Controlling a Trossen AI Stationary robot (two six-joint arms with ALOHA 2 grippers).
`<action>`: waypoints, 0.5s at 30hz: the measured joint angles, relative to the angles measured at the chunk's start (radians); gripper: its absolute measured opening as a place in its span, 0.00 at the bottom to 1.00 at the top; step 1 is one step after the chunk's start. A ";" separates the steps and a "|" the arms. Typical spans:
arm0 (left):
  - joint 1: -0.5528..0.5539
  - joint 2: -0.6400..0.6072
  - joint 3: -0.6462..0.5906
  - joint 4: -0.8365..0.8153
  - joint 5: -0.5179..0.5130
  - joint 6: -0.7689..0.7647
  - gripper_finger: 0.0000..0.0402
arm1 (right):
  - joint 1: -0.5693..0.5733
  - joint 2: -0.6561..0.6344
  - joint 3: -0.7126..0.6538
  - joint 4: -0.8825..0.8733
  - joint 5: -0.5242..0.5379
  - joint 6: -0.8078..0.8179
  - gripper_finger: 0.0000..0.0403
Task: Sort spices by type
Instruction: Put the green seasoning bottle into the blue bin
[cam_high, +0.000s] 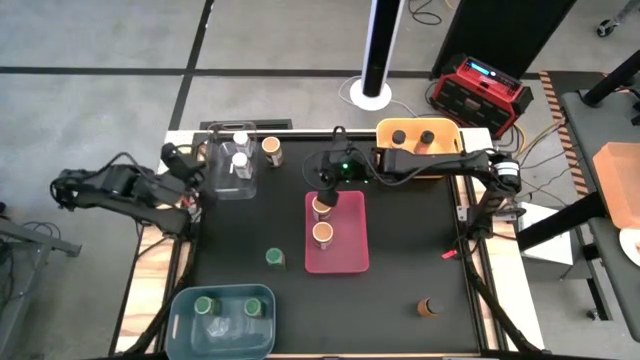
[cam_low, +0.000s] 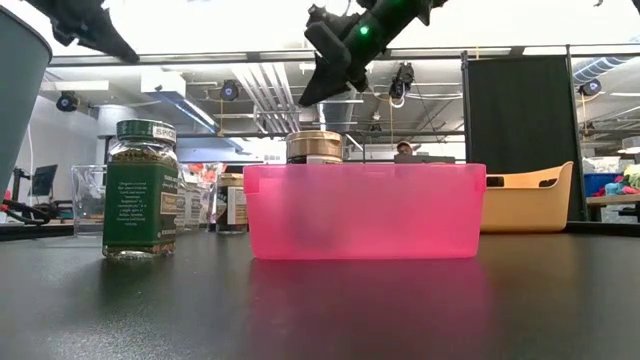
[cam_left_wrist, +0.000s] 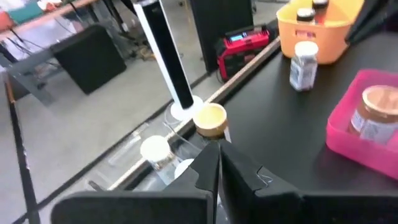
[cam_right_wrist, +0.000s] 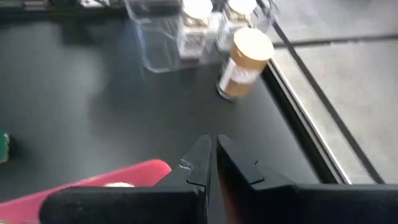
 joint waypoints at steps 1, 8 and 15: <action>0.000 0.001 -0.012 0.002 0.006 -0.008 0.00 | -0.005 0.000 0.000 -0.012 0.000 0.005 0.04; 0.000 0.002 -0.055 0.025 0.016 -0.034 0.00 | -0.059 -0.001 0.000 -0.146 0.003 0.078 0.04; 0.000 0.002 -0.055 0.081 0.126 -0.040 0.00 | -0.068 -0.031 0.024 -0.399 0.003 0.126 0.04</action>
